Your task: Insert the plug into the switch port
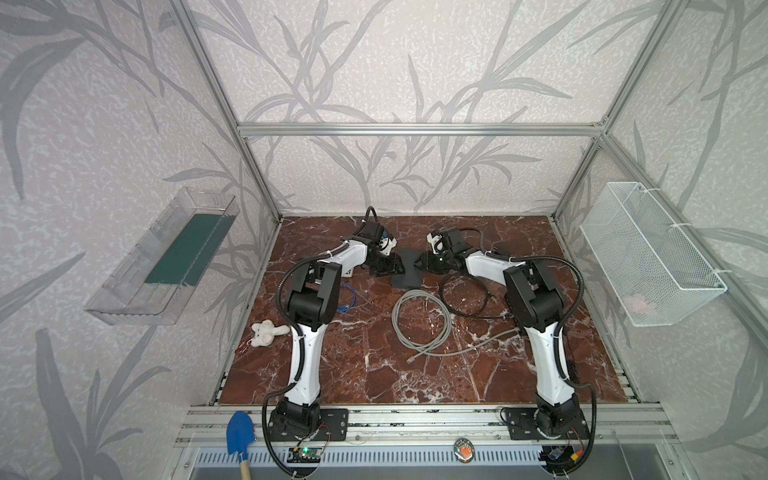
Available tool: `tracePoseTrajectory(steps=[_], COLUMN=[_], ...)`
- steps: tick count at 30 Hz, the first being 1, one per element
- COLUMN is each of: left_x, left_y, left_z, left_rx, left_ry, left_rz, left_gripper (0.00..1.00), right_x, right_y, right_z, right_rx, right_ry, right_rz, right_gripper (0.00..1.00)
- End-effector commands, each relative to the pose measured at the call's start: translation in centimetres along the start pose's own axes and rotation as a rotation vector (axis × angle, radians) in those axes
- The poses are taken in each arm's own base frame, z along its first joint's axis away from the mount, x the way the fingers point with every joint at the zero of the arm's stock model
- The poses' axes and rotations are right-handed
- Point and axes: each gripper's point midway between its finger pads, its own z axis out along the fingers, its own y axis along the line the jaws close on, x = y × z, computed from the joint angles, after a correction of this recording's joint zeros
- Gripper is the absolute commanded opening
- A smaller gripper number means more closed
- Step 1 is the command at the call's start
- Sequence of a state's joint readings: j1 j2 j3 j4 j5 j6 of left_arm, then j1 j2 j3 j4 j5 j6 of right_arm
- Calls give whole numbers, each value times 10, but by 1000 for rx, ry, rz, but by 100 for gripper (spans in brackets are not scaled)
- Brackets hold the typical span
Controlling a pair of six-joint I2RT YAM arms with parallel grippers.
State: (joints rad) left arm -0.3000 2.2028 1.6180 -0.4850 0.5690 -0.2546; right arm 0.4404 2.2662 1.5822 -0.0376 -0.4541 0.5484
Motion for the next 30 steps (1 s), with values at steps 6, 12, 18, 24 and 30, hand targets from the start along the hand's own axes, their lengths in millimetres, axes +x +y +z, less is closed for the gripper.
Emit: tracePoseTrajectory(steps=[6, 12, 18, 24, 30], left_x=[6, -6, -1, 54, 99], left_y=[-33, 0, 61, 142, 190], left_z=[-22, -74, -156, -212, -215], left_rx=[-14, -257, -595, -741, -683], left_ry=[-37, -100, -181, -206, -250], left_rz=[54, 72, -102, -508, -818], left_gripper=[51, 51, 52, 52, 54], right_x=[-4, -6, -18, -19, -18], right_y=[16, 0, 5, 16, 24], right_z=[-9, -38, -63, -65, -62], right_rx=[-42, -2, 38, 20, 8], right_ry=[34, 16, -1, -5, -7], right_rz=[-60, -51, -158, -221, -257], right_gripper=[43, 47, 48, 48, 48])
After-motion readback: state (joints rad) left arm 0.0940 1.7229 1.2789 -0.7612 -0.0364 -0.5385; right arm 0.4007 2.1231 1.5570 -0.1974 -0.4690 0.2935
